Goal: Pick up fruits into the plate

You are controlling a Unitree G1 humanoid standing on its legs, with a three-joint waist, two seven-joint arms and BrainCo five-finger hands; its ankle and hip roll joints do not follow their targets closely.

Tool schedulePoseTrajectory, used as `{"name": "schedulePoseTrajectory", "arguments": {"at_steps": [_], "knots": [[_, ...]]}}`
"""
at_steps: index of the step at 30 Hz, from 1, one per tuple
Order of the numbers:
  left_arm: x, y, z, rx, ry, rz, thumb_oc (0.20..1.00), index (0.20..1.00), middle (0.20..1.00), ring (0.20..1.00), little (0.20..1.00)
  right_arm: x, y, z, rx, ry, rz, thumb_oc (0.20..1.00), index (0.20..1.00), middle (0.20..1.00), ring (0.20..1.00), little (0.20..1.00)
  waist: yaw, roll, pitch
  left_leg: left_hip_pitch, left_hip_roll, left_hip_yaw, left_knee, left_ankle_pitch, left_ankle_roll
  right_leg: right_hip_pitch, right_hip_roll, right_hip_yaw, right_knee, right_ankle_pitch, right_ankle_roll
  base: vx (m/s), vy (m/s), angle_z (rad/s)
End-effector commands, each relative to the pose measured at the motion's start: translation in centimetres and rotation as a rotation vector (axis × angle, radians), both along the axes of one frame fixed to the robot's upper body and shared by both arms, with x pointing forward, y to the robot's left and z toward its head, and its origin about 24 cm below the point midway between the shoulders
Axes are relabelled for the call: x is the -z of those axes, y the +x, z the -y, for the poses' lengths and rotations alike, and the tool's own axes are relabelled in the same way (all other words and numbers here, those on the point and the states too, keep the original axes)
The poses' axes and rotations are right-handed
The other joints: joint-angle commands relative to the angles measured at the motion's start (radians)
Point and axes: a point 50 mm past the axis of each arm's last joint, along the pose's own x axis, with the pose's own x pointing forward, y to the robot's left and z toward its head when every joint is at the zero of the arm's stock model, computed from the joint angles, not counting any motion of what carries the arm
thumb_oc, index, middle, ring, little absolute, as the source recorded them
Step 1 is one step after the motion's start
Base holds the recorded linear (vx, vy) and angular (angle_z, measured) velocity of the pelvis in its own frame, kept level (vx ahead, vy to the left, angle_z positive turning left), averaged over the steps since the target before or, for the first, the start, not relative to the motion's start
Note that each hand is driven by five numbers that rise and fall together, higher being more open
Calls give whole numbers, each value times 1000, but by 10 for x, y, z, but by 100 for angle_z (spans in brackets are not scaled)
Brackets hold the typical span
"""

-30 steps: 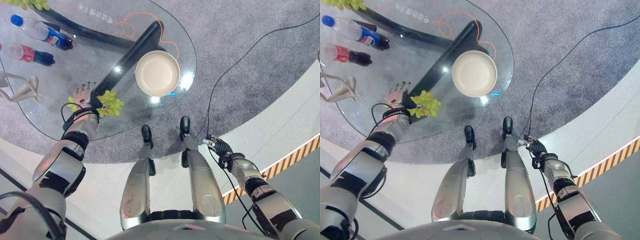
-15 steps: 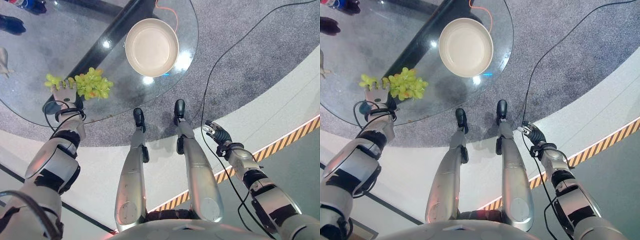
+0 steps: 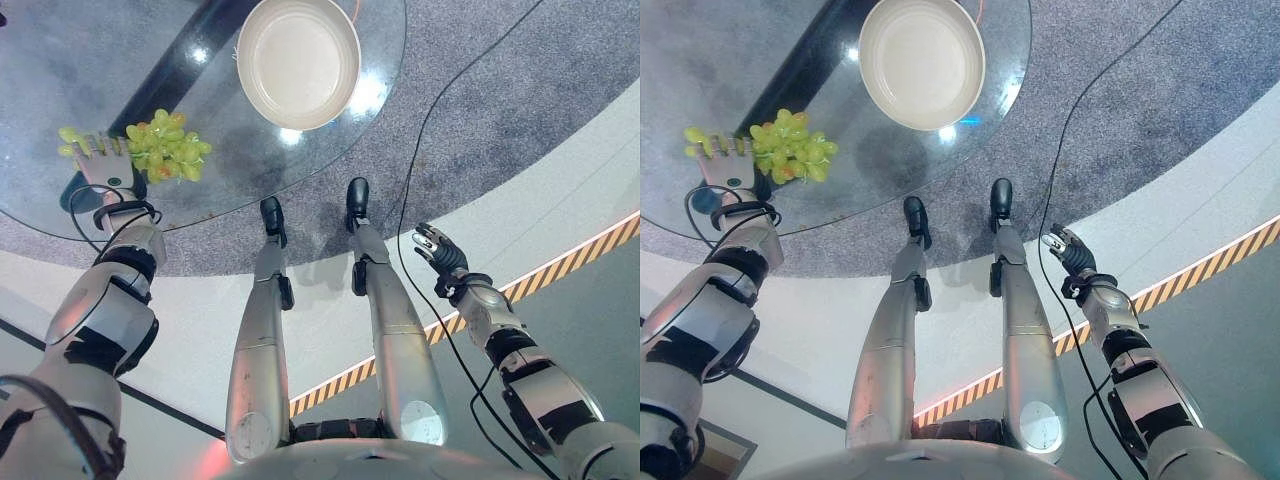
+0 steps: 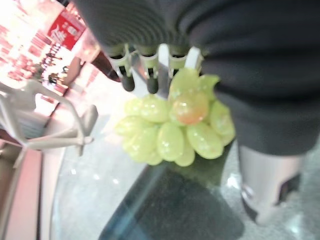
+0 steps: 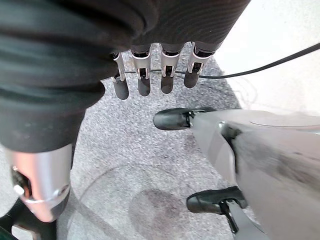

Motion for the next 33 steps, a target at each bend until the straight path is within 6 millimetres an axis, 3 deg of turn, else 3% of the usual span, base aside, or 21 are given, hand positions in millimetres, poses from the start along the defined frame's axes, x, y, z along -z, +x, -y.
{"name": "schedulePoseTrajectory", "arguments": {"at_steps": [1, 10, 11, 33], "knots": [[19, -17, -16, -116, -20, -48, 1000, 1000, 1000, 1000, 1000, 7, -11, 2, 8, 60, 11, 1000, 1000, 1000, 1000, 1000, 18, -34, -26, -39, -77, -20, 48, -50, 39, -55, 96, 82, 158, -86, 27, 0, 0, 0], [0, -11, -16, -146, 14, -47, 1000, 1000, 1000, 1000, 1000, -1, -4, 2, 18, 98, 59, 1000, 1000, 1000, 1000, 1000, 7, -34, -26, -93, -84, -28, 82, -73, 37, -110, 99, 97, 174, -85, 29, 15, 15, -2], [0, -10, -14, -129, 26, -58, 200, 200, 200, 200, 200, -2, -5, 3, 20, 100, 63, 1000, 1000, 1000, 1000, 1000, 6, -32, -26, -98, -84, -28, 85, -73, 36, -115, 99, 98, 174, -83, 29, 27, 27, -4], [4, -7, -8, -100, -40, -13, 200, 200, 200, 200, 200, 2, -10, 2, 1, 109, 82, 1000, 1000, 1000, 1000, 1000, 4, -22, -26, -69, -90, -24, 62, -69, 39, -94, 104, 93, 162, -82, 26, 1, 0, 0]]}}
